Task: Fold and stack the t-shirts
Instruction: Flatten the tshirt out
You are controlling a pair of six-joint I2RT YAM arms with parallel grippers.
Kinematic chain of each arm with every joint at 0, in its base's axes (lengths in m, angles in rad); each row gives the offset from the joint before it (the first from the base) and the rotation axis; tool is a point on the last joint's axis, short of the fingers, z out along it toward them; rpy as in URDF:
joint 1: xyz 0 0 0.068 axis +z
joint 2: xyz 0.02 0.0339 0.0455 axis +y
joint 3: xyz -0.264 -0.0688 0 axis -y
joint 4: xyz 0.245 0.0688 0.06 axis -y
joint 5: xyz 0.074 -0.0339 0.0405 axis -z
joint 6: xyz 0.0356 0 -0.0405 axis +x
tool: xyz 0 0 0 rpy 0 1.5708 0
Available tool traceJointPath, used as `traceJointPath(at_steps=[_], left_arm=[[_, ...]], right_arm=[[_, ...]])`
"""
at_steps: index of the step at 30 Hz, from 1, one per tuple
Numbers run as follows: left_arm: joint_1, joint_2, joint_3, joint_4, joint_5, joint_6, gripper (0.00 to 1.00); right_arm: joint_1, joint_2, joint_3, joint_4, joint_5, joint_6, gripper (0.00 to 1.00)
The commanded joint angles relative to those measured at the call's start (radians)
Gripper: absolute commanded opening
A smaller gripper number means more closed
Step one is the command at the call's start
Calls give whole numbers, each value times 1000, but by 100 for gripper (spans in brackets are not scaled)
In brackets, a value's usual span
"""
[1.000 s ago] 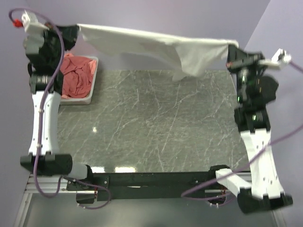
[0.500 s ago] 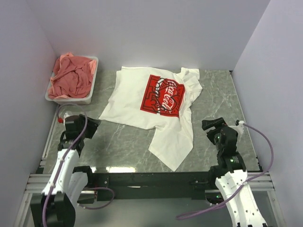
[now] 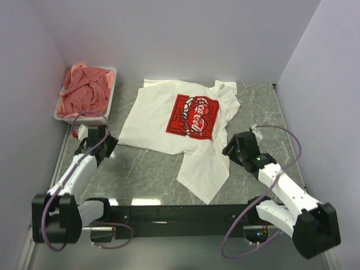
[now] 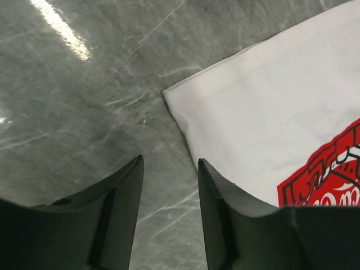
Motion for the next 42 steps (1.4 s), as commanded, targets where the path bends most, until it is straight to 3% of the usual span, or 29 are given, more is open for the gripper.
traceJointPath(at_steps=[1,12,25,31,35,42], left_arm=[[-52,98,116,7,-109,-42,48],[-103,408,289,-53,-205,-99,42],[-107,594,345,-62,-198,-132,39],[-107,634,354,-63,-206,-126,22],[-107,642,361,-65,-212,-114,1],[-107,634,384,-76,-221,-88,1]], right_arm=[[89,95,145,12,127,-65,66],[132,305,374,-27,174,-188,63],[135,489,446,-18,164,-258,61],[159,593,498,-37,200,-297,60],[165,690,561,-50,221,-309,59],[175,802,641,-78,235,-310,44]])
